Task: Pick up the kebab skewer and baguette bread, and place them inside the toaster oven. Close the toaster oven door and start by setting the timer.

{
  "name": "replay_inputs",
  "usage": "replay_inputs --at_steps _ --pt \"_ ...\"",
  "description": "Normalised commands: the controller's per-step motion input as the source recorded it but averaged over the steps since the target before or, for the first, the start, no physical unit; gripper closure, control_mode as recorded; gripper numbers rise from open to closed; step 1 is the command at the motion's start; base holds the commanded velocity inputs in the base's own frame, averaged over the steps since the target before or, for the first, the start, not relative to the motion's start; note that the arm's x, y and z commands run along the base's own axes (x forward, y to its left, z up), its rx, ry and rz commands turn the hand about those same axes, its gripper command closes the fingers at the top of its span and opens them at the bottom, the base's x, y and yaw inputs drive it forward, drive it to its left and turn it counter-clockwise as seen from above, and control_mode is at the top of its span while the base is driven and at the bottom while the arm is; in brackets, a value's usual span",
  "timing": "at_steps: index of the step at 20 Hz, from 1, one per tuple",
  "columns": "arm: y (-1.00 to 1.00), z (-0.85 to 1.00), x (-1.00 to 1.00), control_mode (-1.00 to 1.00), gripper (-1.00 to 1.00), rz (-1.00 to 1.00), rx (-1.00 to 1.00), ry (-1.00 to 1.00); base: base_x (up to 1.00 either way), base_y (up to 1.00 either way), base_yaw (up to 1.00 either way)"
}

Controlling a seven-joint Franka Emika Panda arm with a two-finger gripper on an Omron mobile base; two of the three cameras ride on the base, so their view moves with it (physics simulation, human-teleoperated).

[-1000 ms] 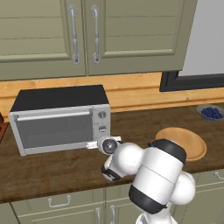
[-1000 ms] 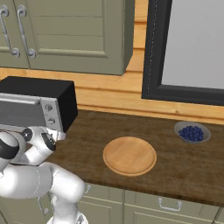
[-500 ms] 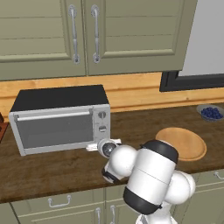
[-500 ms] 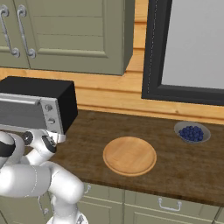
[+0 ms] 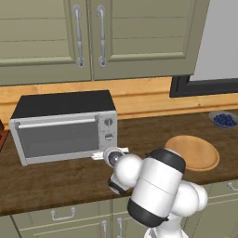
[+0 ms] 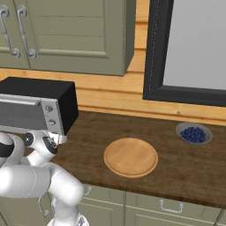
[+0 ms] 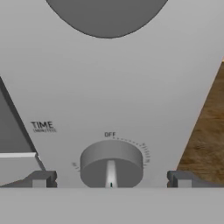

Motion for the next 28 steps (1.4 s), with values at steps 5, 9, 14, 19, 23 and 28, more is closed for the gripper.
replay_inputs --at_steps 5,9,14,19,23,28 --pt "0.0 0.0 0.0 -1.0 -1.0 0.0 0.0 0.0 0.0 0.0 0.0" --pt "0.0 0.0 0.0 -1.0 -1.0 0.0 0.0 0.0 0.0 0.0 0.0" --pt "0.0 0.05 0.0 -1.0 -1.0 0.0 0.0 0.0 0.0 0.0 0.0" --pt "0.0 0.07 0.0 -1.0 -1.0 0.0 0.0 0.0 0.0 0.0 0.0" --pt "0.06 0.01 0.06 -1.0 -1.0 0.0 0.0 0.03 0.0 0.0 0.0" --pt "0.04 0.04 0.0 -1.0 -1.0 0.0 0.0 0.03 0.0 0.0 0.0"
